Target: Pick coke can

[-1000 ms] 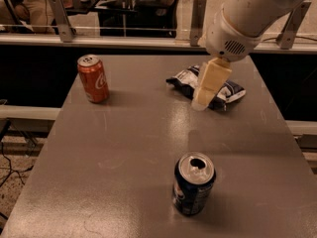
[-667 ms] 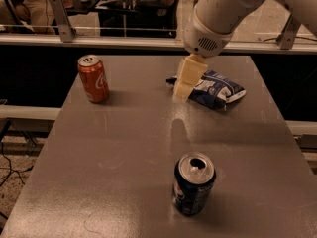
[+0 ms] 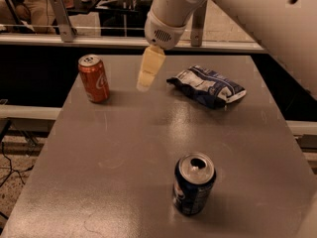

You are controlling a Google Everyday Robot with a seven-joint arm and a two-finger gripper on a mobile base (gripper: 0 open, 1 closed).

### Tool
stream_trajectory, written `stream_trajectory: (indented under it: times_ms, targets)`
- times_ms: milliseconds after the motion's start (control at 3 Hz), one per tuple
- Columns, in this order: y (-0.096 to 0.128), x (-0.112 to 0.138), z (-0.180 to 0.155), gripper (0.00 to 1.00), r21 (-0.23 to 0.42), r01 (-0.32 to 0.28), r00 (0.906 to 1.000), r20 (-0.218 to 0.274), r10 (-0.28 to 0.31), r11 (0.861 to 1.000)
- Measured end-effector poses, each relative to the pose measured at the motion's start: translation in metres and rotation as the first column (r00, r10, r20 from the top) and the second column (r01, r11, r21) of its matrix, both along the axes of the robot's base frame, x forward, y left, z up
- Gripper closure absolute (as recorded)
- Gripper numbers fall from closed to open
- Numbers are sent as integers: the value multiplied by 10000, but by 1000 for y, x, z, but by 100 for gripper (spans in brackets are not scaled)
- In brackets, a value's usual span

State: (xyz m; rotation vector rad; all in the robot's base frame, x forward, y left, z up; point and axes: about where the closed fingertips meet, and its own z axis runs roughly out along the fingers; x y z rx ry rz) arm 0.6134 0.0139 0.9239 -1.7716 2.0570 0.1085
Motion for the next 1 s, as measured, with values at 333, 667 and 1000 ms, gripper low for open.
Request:
stream_trajectory:
  times_ms: [333, 667, 1000]
  targets:
    - [35, 9, -10, 0, 380, -201, 9997, -96, 204, 9991]
    - [68, 10, -21, 0, 678, -480, 9984, -277, 500, 9965]
    - [93, 7, -26, 0, 909, -769, 9964, -277, 797, 9929]
